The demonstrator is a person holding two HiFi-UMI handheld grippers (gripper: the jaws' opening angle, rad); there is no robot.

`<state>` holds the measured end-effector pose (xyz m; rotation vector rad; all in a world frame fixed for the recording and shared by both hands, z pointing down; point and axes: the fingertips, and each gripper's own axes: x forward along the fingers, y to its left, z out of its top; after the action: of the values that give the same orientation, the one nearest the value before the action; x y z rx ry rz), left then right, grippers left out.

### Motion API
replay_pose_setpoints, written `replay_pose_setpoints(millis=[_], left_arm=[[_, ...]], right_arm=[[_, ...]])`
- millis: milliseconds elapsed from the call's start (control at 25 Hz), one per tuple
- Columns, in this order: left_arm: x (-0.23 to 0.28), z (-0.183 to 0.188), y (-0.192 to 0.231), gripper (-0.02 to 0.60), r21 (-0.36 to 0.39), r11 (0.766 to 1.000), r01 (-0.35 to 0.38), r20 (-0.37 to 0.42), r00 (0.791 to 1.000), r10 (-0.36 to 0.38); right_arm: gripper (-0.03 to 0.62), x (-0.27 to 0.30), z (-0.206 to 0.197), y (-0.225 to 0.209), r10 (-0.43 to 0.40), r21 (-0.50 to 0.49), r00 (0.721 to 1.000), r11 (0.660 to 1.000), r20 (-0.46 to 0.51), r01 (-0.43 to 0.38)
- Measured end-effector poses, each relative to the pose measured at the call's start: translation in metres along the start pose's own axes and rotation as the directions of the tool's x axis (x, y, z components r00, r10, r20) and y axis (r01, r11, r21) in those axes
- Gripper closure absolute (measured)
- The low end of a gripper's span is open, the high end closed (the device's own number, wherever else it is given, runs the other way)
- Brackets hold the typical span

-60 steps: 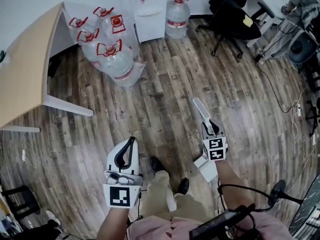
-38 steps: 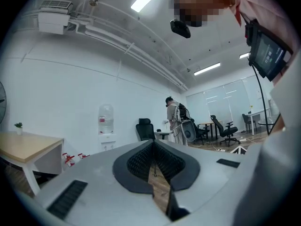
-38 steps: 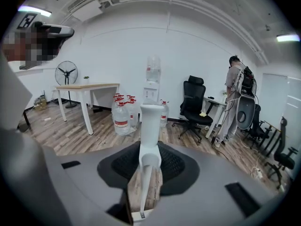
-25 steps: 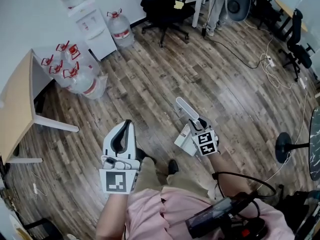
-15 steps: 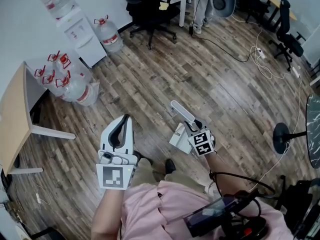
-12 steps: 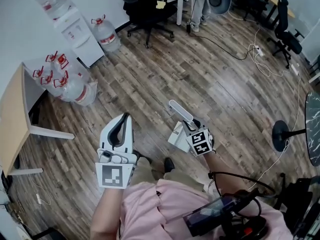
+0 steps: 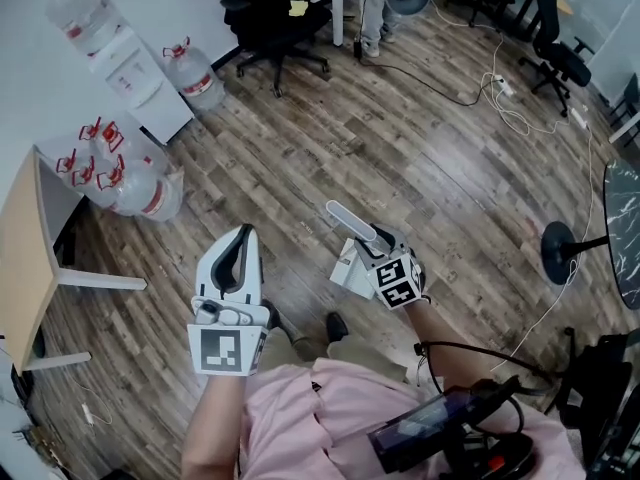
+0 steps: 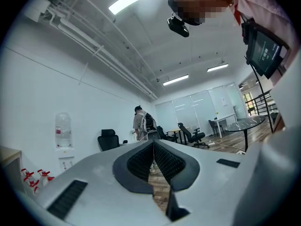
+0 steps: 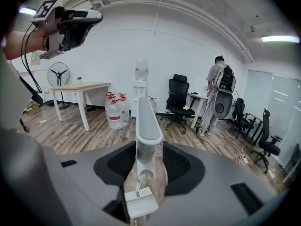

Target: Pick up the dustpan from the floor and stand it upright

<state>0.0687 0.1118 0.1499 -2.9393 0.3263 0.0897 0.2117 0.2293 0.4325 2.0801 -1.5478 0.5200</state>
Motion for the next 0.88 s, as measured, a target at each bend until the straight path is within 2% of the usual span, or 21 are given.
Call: replay_pose_setpoints(millis=[200, 320, 400, 480, 640, 760, 880], left_arm=[[0.007, 0.019, -0.006, 0.568, -0.055, 0.998, 0.025, 0.034, 0.999, -0.023], [0.014, 0.037, -0.002, 0.568, -0.063, 0.998, 0.016, 0.056, 0.998, -0.012], [0.018, 0.053, 0.002, 0.568, -0.079, 0.997, 0.009, 0.086, 0.996, -0.002], [0.022, 0.069, 0.009, 0.568, -0.092, 0.996, -0.006, 0.113, 0.993, 0.017], [0.02, 0.092, 0.011, 0.568, -0.069, 0.997, -0.031, 0.145, 0.989, 0.041], [0.018, 0.108, 0.002, 0.568, -0.058, 0.998, -0.018, 0.178, 0.984, 0.028], [0.019, 0.124, 0.004, 0.568, -0.038, 0.999, -0.018, 0.2, 0.979, 0.025]], right_arm=[[0.411, -0.043, 0.028, -0.011, -0.021, 0.035, 0.997, 0.999, 0.072, 0.019], [0.419, -0.075, 0.065, -0.024, -0.064, 0.097, 0.985, 0.994, 0.161, 0.048], [0.427, -0.093, 0.099, -0.029, -0.081, 0.125, 0.967, 0.991, 0.241, 0.052], [0.434, -0.108, 0.141, -0.03, -0.09, 0.125, 0.94, 0.991, 0.331, 0.05], [0.488, -0.136, 0.216, -0.022, -0.12, 0.152, 0.862, 0.987, 0.493, 0.051], [0.589, -0.164, 0.247, -0.021, -0.18, 0.161, 0.802, 0.981, 0.57, 0.106], [0.592, -0.175, 0.269, -0.017, -0.203, 0.137, 0.778, 0.979, 0.595, 0.151]])
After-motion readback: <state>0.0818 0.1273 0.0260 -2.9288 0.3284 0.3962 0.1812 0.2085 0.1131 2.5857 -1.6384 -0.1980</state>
